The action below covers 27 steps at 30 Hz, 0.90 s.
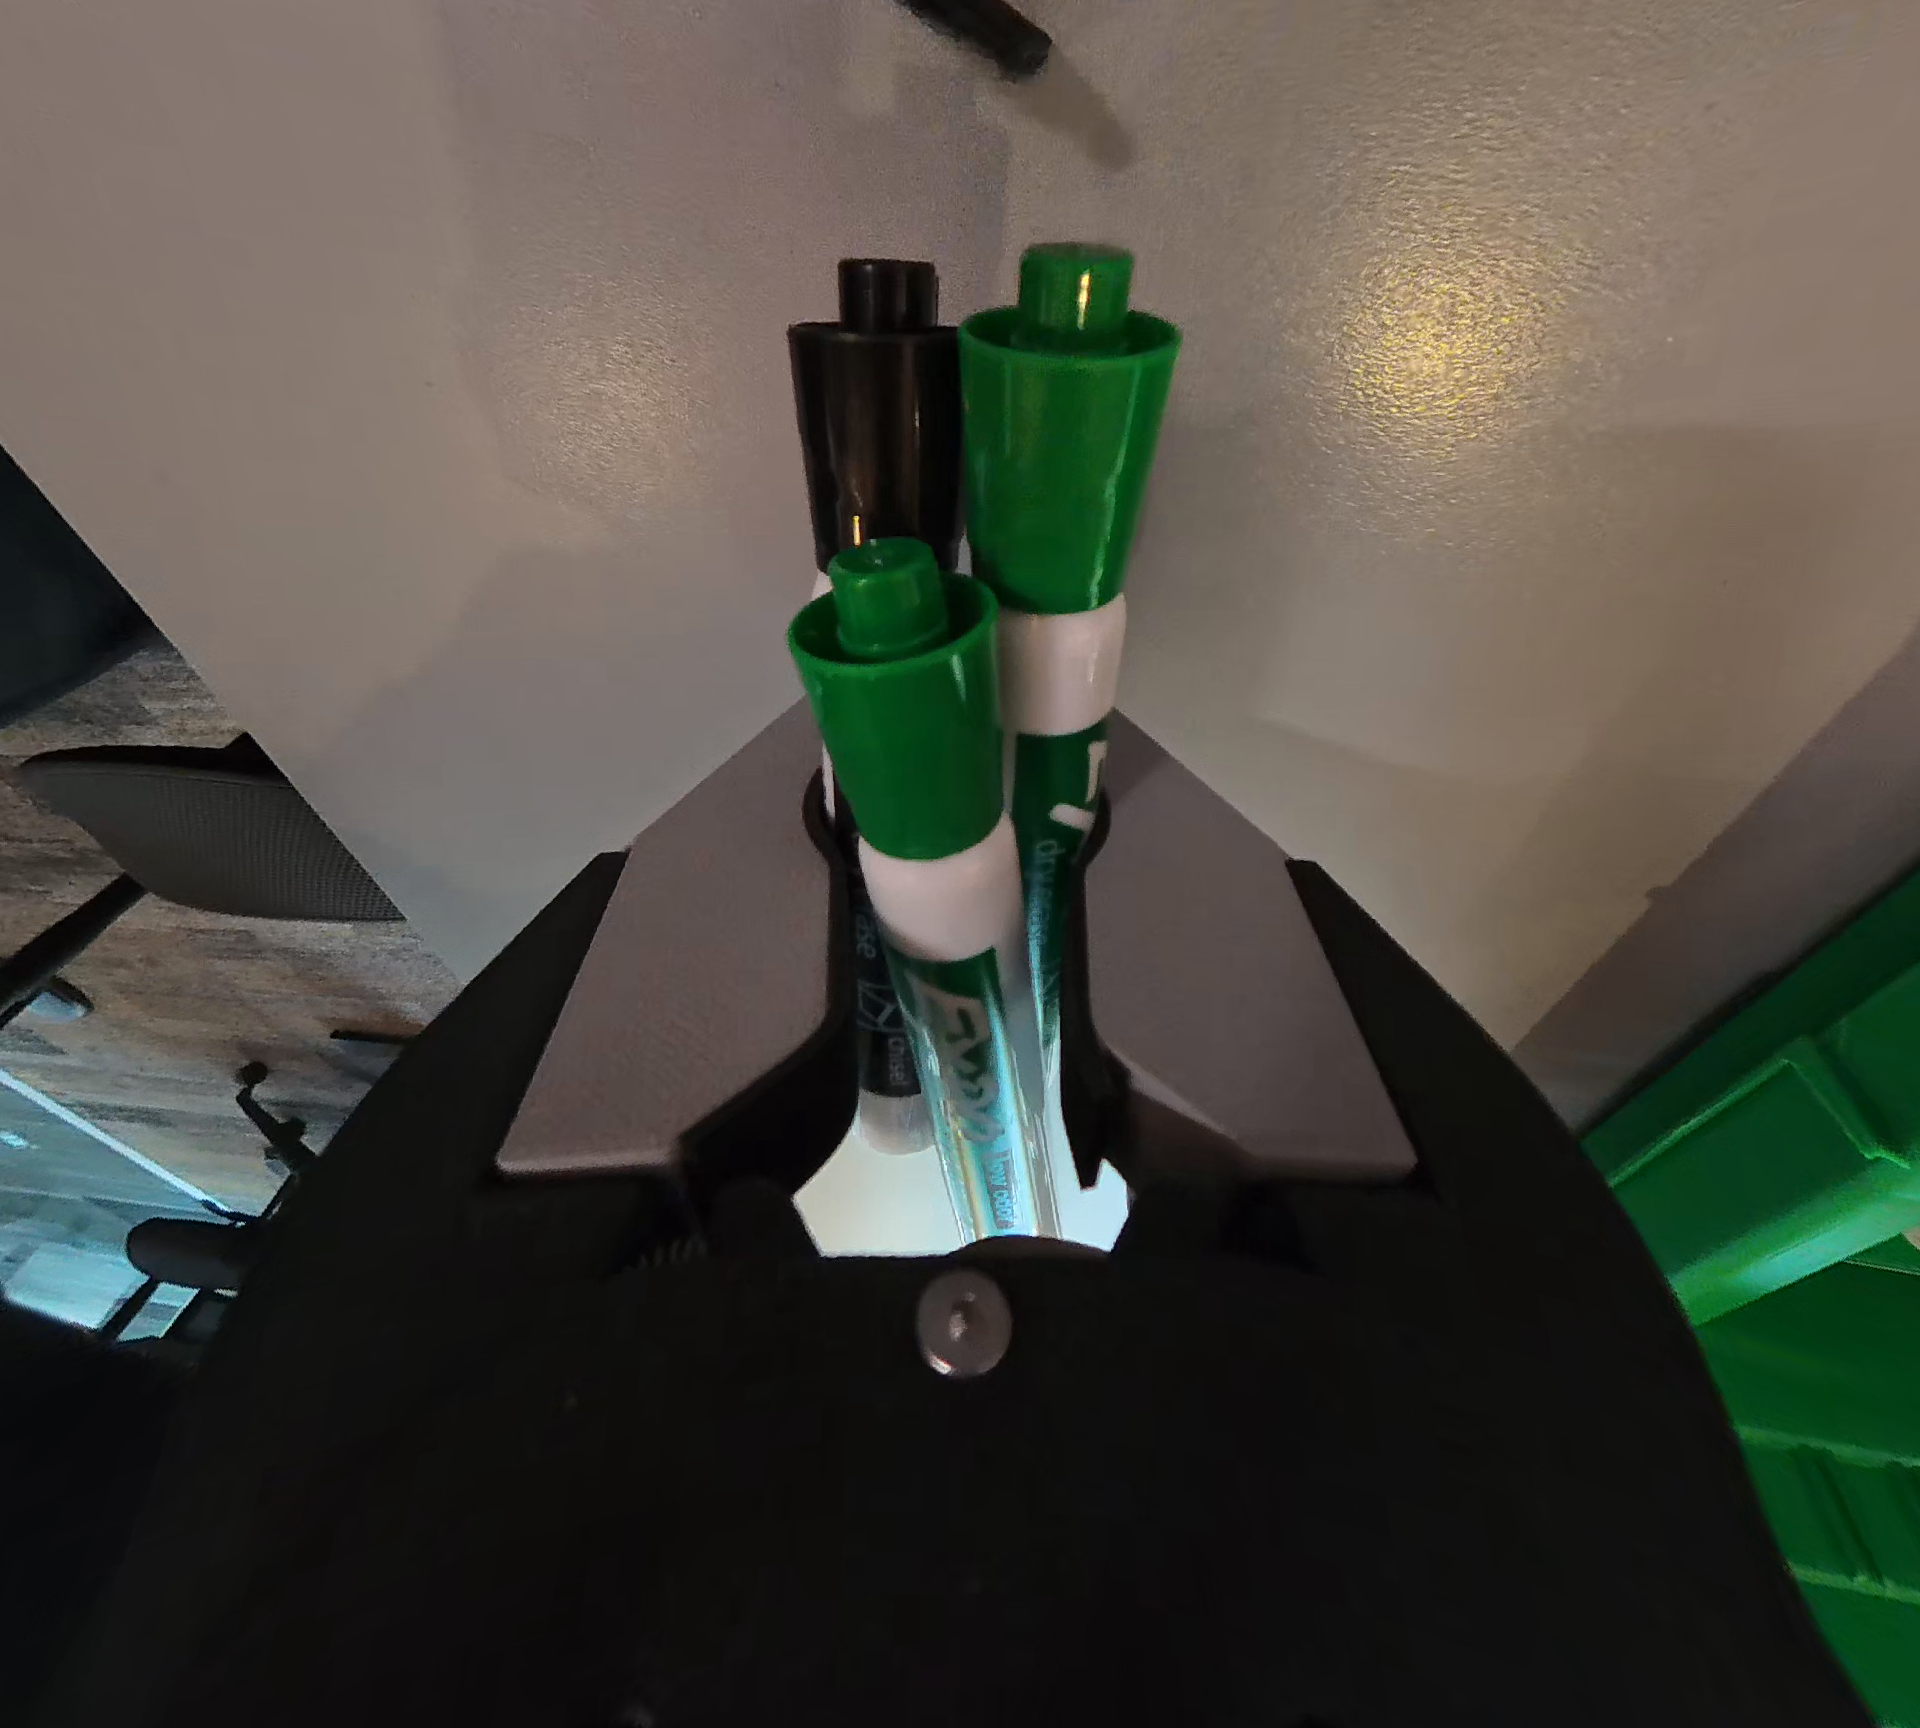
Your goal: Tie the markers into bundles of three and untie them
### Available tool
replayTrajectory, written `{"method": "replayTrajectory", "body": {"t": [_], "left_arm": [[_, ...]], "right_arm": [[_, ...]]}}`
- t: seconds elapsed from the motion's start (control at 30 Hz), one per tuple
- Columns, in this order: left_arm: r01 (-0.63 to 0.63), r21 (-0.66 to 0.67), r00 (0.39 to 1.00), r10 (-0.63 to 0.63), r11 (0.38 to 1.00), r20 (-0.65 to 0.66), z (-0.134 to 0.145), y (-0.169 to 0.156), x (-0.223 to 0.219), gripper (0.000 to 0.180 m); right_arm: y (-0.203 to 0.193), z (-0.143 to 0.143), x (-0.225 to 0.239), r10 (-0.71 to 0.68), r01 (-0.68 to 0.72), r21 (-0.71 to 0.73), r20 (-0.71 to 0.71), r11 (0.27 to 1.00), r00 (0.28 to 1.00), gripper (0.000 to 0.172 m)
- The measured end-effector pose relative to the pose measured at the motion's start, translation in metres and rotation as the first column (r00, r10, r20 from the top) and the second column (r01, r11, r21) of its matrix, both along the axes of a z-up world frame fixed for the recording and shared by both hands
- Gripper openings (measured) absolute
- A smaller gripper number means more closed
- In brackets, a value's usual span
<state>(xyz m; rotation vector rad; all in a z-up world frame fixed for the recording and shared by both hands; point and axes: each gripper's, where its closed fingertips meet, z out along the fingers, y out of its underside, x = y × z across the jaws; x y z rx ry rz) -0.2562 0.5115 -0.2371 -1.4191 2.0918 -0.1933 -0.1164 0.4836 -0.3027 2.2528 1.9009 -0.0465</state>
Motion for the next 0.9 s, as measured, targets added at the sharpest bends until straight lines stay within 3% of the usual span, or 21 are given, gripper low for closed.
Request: {"method": "replayTrajectory", "body": {"t": [0.03, 0.1, 0.17, 0.23, 0.27, 0.33, 0.43, 0.5, 0.6, 0.67, 0.73, 0.87, 0.9], "left_arm": [[-0.185, -0.074, 0.98, 0.189, 0.98, 0.056, 0.0, 0.008, 0.001, 0.072], [-0.5, -0.262, 0.852, 0.522, 0.825, 0.019, -0.014, 0.012, -0.009, 0.074], [-0.603, -0.441, 0.734, 0.679, 0.665, 0.019, -0.021, 0.0, -0.006, 0.084], [-0.704, -0.522, 0.509, 0.855, 0.482, 0.103, -0.019, 0.016, -0.012, 0.077], [-0.734, -0.544, 0.435, 0.896, 0.407, 0.084, -0.022, 0.017, -0.017, 0.074], [-0.765, -0.566, 0.35, 0.936, 0.306, 0.033, -0.025, 0.018, -0.024, 0.078], [-0.793, -0.55, 0.304, 0.952, 0.261, 0.012, -0.029, 0.021, -0.03, 0.078], [-0.815, -0.528, 0.312, 0.948, 0.239, -0.052, -0.043, 0.018, -0.029, 0.077], [-0.844, -0.461, 0.354, 0.931, 0.275, -0.092, -0.065, 0.025, -0.027, 0.07], [-0.814, -0.41, 0.473, 0.879, 0.411, -0.057, -0.067, 0.033, -0.021, 0.024], [-0.762, -0.386, 0.584, 0.81, 0.52, -0.062, -0.067, 0.038, -0.016, 0.0], [-0.504, -0.414, 0.854, 0.511, 0.758, -0.103, -0.065, 0.026, -0.001, 0.0], [-0.463, -0.353, 0.883, 0.458, 0.813, -0.103, -0.066, 0.032, -0.002, 0.0]], "right_arm": [[0.0, 0.0, 0.0, 0.002, -0.002, 0.0, -0.002, 1.0, 1.0, 0.037], [-0.001, 0.0, 0.0, 0.003, -0.003, 0.0, -0.003, 1.0, 1.0, 0.037], [-0.001, 0.0, 0.001, 0.002, -0.002, 0.0, -0.001, 1.0, 1.0, 0.038], [-0.003, 0.0, 0.002, 0.004, -0.004, 0.002, 0.0, 1.0, 1.0, 0.037], [-0.003, 0.0, 0.002, 0.006, -0.006, 0.002, 0.002, 1.0, 1.0, 0.037], [-0.005, 0.0, 0.004, 0.009, -0.009, 0.003, 0.01, 1.0, 1.0, 0.037], [-0.006, 0.0, 0.004, 0.01, -0.01, 0.005, 0.008, 1.0, 1.0, 0.037], [-0.007, 0.001, 0.004, 0.012, -0.012, 0.009, 0.004, 1.0, 1.0, 0.037], [-0.008, 0.001, 0.003, 0.01, -0.01, 0.01, 0.001, 1.0, 1.0, 0.037], [-0.009, 0.0, 0.003, 0.011, -0.011, 0.005, 0.006, 1.0, 1.0, 0.037], [-0.011, 0.0, 0.004, 0.017, -0.017, 0.0, 0.016, 1.0, 1.0, 0.038], [-0.009, 0.0, 0.005, 0.01, -0.01, -0.003, 0.022, 1.0, 1.0, 0.037], [-0.008, 0.0, 0.004, 0.009, -0.009, -0.004, 0.02, 1.0, 1.0, 0.037]]}}
